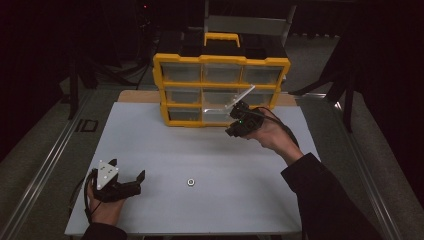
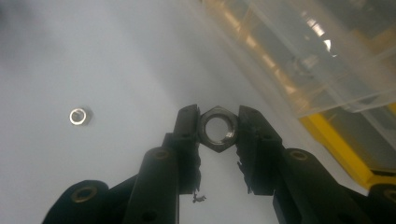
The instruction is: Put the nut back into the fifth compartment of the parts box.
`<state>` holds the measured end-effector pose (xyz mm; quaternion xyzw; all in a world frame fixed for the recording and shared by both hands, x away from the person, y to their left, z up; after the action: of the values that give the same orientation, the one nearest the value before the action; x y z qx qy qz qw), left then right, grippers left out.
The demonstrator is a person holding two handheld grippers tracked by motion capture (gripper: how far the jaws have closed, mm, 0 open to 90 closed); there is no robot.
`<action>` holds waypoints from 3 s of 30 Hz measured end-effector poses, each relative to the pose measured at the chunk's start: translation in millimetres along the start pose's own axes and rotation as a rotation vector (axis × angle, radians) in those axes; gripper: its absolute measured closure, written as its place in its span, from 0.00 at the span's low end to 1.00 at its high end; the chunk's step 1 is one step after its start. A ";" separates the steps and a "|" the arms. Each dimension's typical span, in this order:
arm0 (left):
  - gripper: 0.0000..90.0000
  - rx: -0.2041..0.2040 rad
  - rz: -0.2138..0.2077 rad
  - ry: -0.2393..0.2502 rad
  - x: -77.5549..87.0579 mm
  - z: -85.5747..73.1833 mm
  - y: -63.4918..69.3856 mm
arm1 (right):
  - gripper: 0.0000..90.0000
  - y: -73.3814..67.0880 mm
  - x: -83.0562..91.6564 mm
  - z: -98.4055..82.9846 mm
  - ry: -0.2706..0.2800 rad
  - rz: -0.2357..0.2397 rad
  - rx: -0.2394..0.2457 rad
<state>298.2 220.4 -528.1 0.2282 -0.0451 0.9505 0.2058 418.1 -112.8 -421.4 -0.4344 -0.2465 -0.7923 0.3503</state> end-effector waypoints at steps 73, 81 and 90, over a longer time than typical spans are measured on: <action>0.00 0.001 0.004 0.000 0.2 0.0 -1.0 | 0.78 47.7 16.4 73.6 0.009 -0.072 -0.097; 0.00 0.003 0.004 0.002 0.4 0.1 -1.3 | 0.78 45.9 8.1 74.5 -0.010 -0.071 -0.111; 0.00 0.002 0.007 0.001 0.3 0.1 -1.3 | 0.77 44.6 4.2 73.5 -0.015 -0.075 -0.115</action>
<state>298.5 221.7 -527.9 0.2276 -0.0448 0.9514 0.2025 488.7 -91.3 -377.1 -0.4502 -0.2192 -0.8146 0.2928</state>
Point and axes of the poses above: each handheld gripper's, and its own axes: x roughly backward along the jaws, z roughly out of its top, y roughly to its right, the point moved 7 cm from there along -x, roughly forward along the jaws, and after that the axes turned 4 degrees about -z, right-handed, at the moved point
